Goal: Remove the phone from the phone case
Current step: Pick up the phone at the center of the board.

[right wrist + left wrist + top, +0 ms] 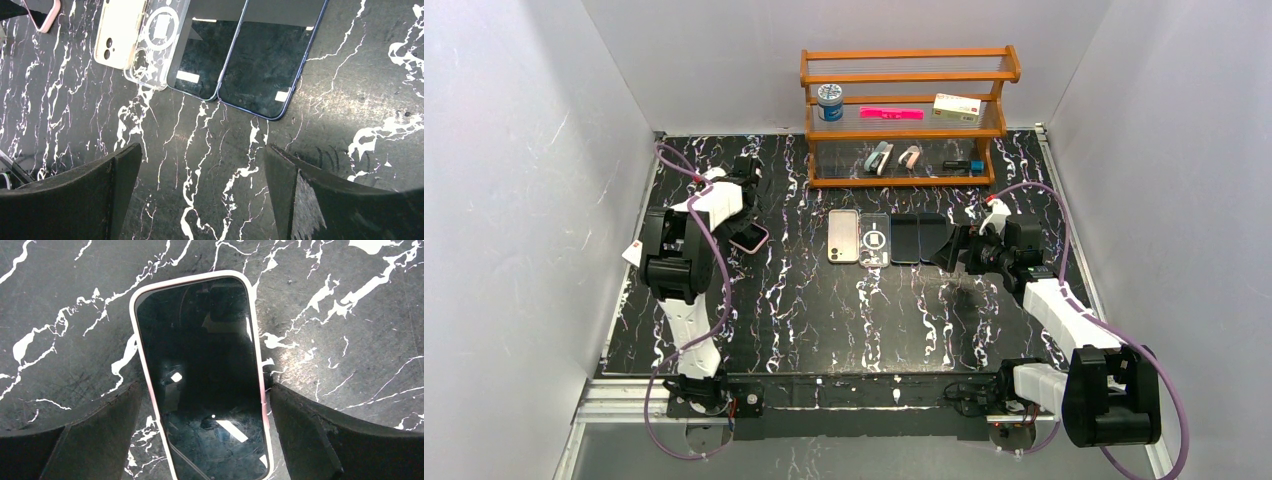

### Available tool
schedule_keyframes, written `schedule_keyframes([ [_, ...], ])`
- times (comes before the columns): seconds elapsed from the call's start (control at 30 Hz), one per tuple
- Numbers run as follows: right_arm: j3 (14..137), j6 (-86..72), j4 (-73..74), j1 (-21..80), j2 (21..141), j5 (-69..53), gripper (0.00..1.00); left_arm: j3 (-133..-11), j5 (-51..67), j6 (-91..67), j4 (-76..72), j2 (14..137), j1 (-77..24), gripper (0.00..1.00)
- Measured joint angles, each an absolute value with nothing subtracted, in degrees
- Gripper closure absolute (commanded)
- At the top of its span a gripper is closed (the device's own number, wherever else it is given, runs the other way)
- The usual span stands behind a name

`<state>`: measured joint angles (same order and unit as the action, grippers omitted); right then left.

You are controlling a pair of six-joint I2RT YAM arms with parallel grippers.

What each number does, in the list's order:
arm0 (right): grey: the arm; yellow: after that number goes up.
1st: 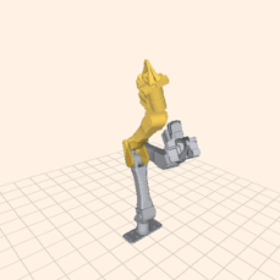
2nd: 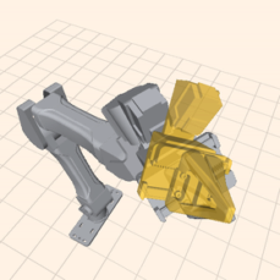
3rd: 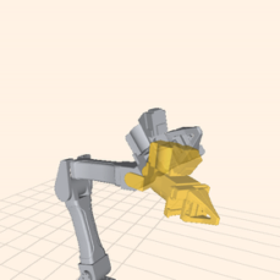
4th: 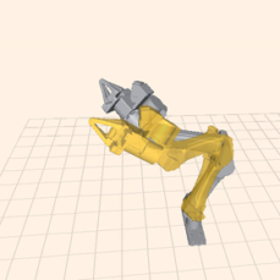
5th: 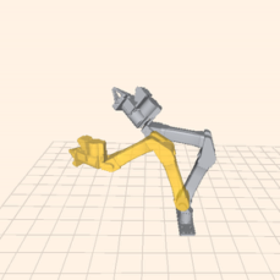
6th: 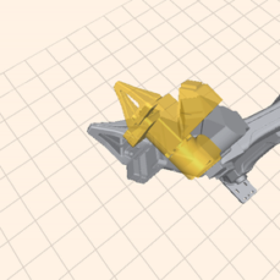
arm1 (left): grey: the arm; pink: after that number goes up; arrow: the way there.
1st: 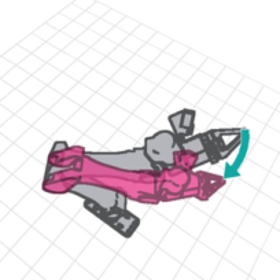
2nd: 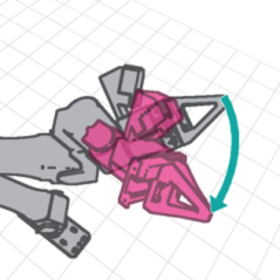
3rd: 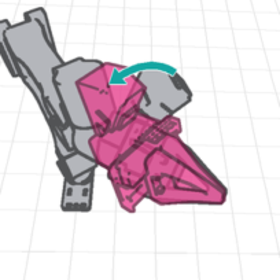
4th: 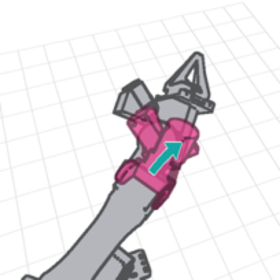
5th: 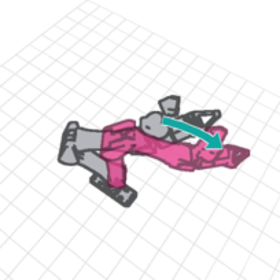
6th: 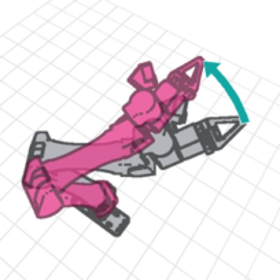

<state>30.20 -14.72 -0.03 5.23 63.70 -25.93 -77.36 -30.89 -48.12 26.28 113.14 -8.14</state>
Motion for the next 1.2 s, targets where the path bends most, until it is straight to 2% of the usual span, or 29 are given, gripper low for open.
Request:
schedule_keyframes([
  [0.3, 30.2, -14.7, -0.1, 5.3, 63.7, -27.0, 0.01, -77.0, -30.7, -49.6, 26.6, 113.2, -7.6, 0.04],
  [0.4, 30.2, -14.7, -0.1, 5.3, 63.7, -27.3, 0.02, -76.7, -30.0, -49.9, 25.7, 113.2, -7.1, 0.13],
  [0.7, 30.2, -15.4, -0.1, 9.2, 61.3, -27.6, 0.02, -72.9, -27.0, -49.0, 20.4, 111.5, -6.8, 0.47],
  [0.83, 30.2, -16.8, 0.0, 13.2, 59.5, -27.1, 0.02, -68.7, -25.3, -48.6, 16.9, 108.5, -6.8, 0.56],
  [1.2, 30.2, -25.1, -3.7, 30.0, 59.8, -22.9, 0.04, -54.4, -17.2, -48.0, 14.2, 95.6, -11.8, 0.68],
])
